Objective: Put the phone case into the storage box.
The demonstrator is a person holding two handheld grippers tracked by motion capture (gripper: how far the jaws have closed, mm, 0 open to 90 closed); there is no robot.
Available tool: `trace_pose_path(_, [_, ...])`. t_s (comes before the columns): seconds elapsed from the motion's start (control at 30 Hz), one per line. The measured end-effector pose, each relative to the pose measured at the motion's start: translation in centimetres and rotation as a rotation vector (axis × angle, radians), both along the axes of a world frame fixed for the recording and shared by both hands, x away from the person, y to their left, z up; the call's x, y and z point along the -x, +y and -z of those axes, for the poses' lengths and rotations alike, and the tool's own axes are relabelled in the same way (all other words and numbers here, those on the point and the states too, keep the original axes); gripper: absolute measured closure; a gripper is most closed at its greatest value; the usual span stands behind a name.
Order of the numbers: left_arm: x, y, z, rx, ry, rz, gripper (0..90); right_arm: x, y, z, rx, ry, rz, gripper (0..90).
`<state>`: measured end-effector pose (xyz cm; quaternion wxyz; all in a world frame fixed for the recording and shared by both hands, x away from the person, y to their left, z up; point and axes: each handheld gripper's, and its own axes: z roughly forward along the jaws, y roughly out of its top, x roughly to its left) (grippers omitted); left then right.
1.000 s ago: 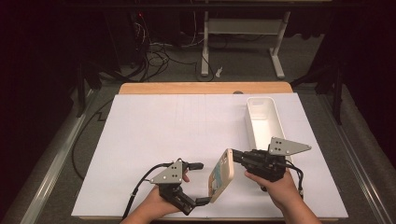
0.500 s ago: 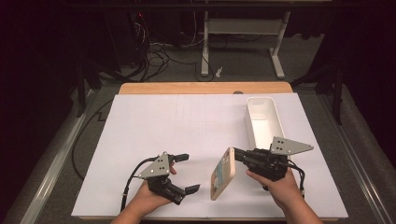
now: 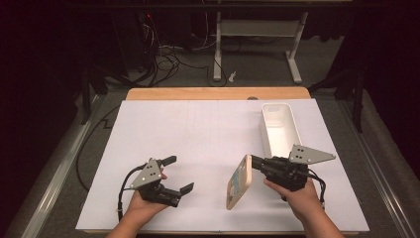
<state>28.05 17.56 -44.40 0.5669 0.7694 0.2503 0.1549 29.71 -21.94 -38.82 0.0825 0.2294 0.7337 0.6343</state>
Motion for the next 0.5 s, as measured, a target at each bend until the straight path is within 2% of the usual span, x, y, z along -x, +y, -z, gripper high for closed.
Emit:
trace_pose_path(0.2, [0.3, 2.6, 0.1, -0.013, -0.007, -0.082, 0.2, -0.1, -0.2, 0.0, 0.008, -0.007, 0.02, 88.0])
trace_pose_path(0.43, [0.4, 3.7, 0.2, -0.025, -0.014, -0.127, 0.2, 0.0, -0.3, -0.1, 0.014, -0.016, 0.036, 87.9])
trace_pose_path(0.5, [0.4, 4.1, 0.5, -0.027, -0.02, -0.164, 0.1, 0.0, -0.4, -0.1, 0.018, -0.022, 0.047, 88.0])
